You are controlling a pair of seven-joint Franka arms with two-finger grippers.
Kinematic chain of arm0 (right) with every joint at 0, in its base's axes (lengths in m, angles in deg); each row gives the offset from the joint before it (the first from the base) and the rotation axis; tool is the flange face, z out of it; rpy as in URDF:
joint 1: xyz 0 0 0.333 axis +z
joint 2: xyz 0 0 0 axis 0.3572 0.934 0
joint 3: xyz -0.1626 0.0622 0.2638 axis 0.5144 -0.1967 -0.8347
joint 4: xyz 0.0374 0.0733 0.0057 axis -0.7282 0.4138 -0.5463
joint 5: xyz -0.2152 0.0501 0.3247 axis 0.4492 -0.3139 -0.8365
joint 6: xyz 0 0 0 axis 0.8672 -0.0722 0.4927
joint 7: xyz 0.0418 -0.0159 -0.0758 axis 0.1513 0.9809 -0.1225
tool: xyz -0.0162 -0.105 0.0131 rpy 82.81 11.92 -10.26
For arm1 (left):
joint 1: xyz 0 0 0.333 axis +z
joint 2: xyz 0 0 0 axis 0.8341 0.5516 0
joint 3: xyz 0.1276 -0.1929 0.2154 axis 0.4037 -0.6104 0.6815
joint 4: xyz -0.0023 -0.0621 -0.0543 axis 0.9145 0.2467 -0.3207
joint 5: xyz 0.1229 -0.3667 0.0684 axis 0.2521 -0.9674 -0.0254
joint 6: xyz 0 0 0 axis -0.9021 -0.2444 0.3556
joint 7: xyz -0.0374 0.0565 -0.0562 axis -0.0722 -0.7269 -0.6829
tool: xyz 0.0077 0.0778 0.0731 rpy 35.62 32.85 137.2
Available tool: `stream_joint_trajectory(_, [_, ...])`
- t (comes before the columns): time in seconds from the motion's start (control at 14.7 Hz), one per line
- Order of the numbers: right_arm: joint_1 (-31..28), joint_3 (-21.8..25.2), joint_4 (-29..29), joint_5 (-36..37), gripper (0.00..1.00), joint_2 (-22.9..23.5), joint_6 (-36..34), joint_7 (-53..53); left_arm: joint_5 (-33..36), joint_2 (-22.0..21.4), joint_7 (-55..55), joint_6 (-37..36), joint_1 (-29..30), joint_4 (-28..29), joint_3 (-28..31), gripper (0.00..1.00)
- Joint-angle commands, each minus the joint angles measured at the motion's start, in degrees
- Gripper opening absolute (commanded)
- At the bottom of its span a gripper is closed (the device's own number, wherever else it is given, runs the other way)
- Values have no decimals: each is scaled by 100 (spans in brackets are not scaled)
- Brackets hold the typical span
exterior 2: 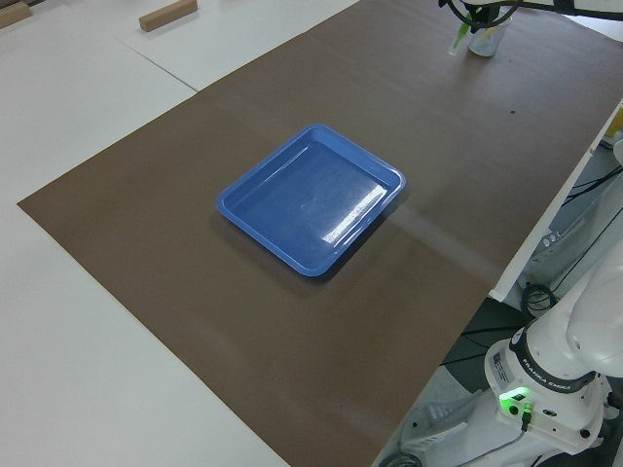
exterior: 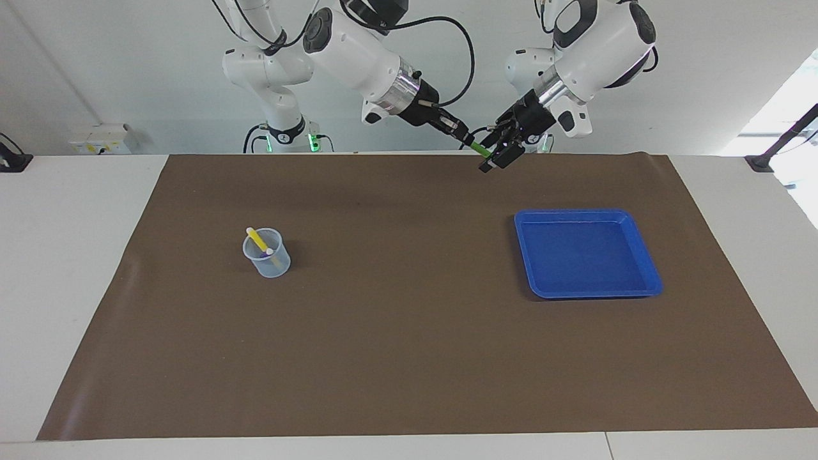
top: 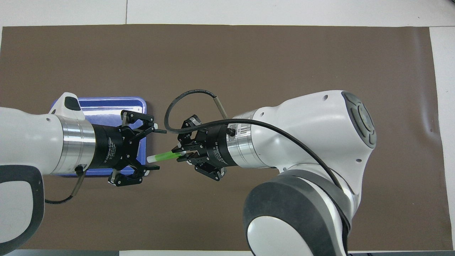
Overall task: Right arm passes pens to left for tray arrangement
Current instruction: 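Close the left gripper on the green pen and open the right gripper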
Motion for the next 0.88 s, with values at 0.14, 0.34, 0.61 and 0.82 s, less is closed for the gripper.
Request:
stream_joint_trajectory(0.14, [-63,-73,-91,-71,0,55,-2,-70,159,-311,200,194,39,300,-25,81])
stream_joint_trajectory(0.34, [-54,-64,-82,-62,0,55,7,-70,159,-556,244,589,-22,721,-121,81])
stream_joint_trajectory(0.61, [-54,-73,-73,-45,0,55,16,-62,159,-645,279,775,-22,890,-148,76])
stream_joint_trajectory(0.82, [-54,-73,-64,-36,0,55,16,-62,150,-628,323,784,-14,881,-148,49])
